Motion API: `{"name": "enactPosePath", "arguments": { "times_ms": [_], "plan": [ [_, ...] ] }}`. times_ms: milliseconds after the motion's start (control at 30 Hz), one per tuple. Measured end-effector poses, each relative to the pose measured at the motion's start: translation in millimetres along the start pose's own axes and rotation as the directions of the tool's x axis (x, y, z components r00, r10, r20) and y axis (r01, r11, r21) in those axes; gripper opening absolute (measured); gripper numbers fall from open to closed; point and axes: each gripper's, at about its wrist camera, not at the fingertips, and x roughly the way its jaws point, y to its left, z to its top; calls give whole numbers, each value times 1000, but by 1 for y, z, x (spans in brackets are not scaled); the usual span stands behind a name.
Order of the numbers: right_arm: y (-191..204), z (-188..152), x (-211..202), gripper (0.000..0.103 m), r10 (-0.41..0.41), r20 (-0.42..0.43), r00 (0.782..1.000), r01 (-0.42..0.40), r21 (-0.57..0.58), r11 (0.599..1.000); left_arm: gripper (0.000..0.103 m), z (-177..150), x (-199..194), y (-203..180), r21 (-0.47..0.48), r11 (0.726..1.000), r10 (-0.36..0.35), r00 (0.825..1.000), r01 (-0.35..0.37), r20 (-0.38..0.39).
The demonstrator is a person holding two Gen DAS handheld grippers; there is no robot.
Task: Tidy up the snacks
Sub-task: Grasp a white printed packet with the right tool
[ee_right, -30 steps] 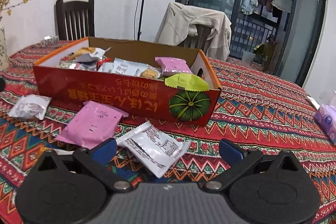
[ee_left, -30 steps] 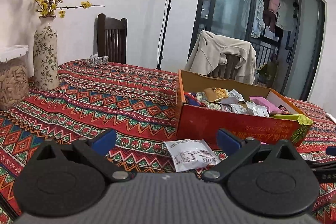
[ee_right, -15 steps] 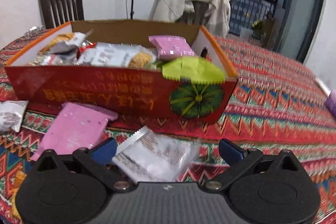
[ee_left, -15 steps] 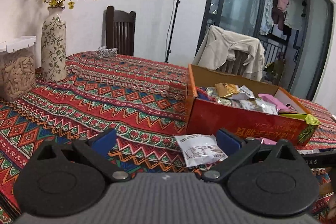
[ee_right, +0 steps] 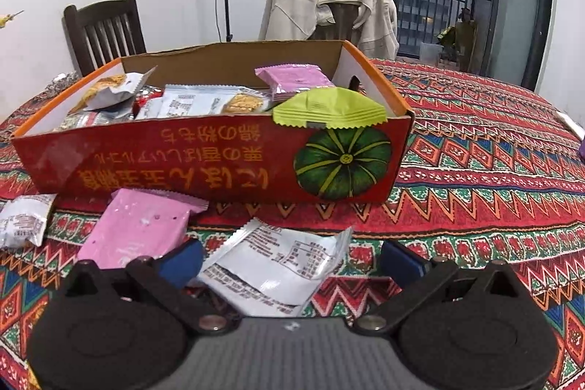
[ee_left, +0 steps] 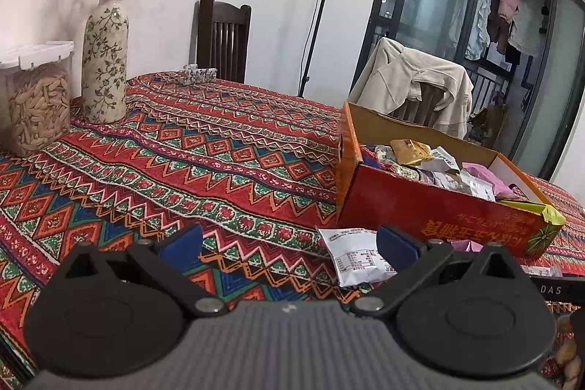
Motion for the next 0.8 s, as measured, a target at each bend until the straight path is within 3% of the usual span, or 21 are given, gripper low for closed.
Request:
{"name": "enactPosePath", "arguments": {
  "times_ms": [167,233,333,400,500,533,600,633,800],
  "plan": [
    [10,-2,-6,78,22,32,999,-20,-56,998,103,-1,-1,-1,11,1000,-6,1000,6,14],
    [14,-3,-10,62,33,46,998,-29,-77,997,103,-1,-1,-1,15,1000,-8,1000,8,19],
    [18,-4,-16,58,13,68,998,-6,-102,995,103,-1,-1,-1,14,1000,-7,1000,7,20],
    [19,-4,-20,49,15,92,996,-6,-102,995,103,-1,0,0,11,1000,-3,1000,3,18],
    [17,-5,-26,46,22,120,993,-11,-93,996,103,-1,3,1,11,1000,-5,1000,5,10],
    [16,-5,-28,38,23,132,991,-11,-93,996,103,-1,3,0,15,1000,-4,1000,3,9],
    [15,-6,-33,33,30,158,987,-15,-99,995,103,-2,5,-1,26,1000,-5,1000,5,9],
    [14,-6,-36,22,31,169,985,-14,-101,995,103,-2,5,-2,32,999,-7,1000,7,8],
    [-5,-6,-52,16,62,217,974,-51,-58,997,103,-4,11,-5,47,999,-1,1000,2,-10]
  ]
}}
